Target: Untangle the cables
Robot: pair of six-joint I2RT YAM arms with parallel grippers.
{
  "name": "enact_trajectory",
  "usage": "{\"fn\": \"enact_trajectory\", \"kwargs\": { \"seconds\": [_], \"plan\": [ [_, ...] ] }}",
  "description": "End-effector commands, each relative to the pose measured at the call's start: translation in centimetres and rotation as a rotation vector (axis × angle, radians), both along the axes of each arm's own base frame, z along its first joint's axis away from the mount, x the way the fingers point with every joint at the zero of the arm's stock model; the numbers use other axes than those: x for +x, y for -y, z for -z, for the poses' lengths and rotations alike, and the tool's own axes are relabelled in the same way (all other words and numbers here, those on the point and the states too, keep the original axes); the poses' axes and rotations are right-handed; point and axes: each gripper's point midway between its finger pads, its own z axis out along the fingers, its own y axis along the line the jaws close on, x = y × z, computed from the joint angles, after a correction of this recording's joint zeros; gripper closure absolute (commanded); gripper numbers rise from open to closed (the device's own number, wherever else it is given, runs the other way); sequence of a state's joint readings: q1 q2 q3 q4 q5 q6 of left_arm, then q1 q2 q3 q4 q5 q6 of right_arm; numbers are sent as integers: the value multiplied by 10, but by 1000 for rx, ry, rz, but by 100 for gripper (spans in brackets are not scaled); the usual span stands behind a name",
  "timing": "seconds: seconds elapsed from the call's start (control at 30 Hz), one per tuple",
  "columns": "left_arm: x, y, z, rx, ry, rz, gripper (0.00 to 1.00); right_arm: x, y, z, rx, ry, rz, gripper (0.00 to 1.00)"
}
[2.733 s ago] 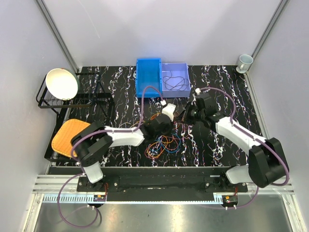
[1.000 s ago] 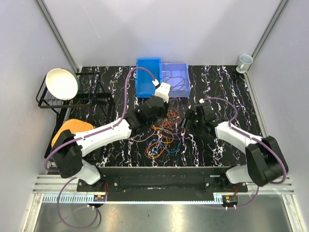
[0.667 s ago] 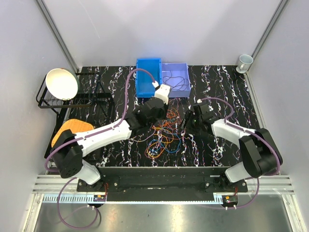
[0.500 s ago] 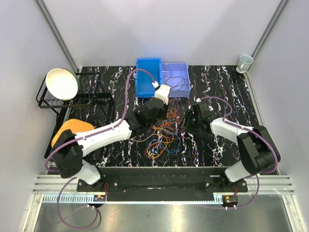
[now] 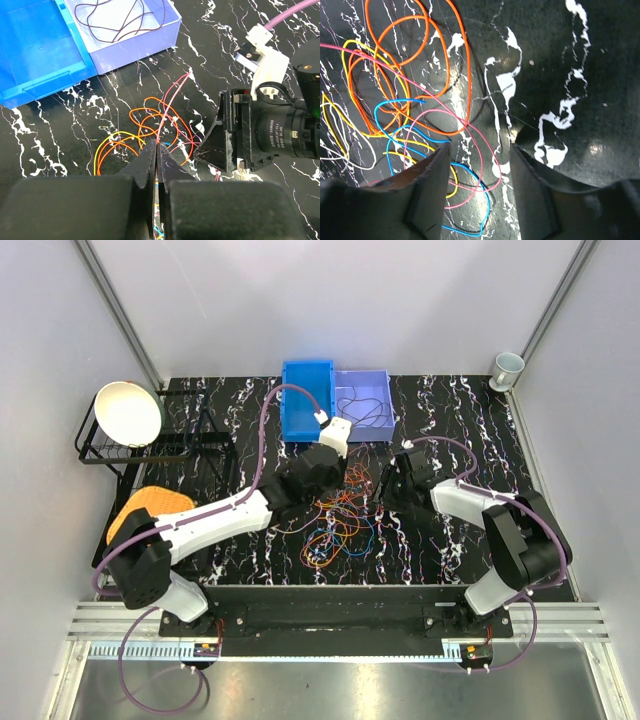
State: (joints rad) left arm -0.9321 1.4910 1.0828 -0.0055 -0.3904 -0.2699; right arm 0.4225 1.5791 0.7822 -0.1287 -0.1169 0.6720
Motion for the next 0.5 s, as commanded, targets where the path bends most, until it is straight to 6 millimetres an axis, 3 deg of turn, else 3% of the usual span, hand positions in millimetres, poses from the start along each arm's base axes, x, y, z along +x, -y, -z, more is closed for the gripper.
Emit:
{"fn": "enact_trajectory", "kwargs": {
  "seconds": [0.0, 0.17, 0.37, 0.47],
  "plan": [
    [2, -1, -29, -77, 54, -7, 100, 20, -8, -11, 15, 64, -28, 50],
    [2, 0, -29, -78, 54, -4, 100, 19, -12, -10, 30, 61, -44, 68],
    [3, 0, -29, -79, 51, -6, 100, 18, -15, -16, 52, 69, -57, 97],
    [2, -2, -28, -81, 30, -16, 100, 18, -18, -30, 79, 94, -61, 100]
  ]
}}
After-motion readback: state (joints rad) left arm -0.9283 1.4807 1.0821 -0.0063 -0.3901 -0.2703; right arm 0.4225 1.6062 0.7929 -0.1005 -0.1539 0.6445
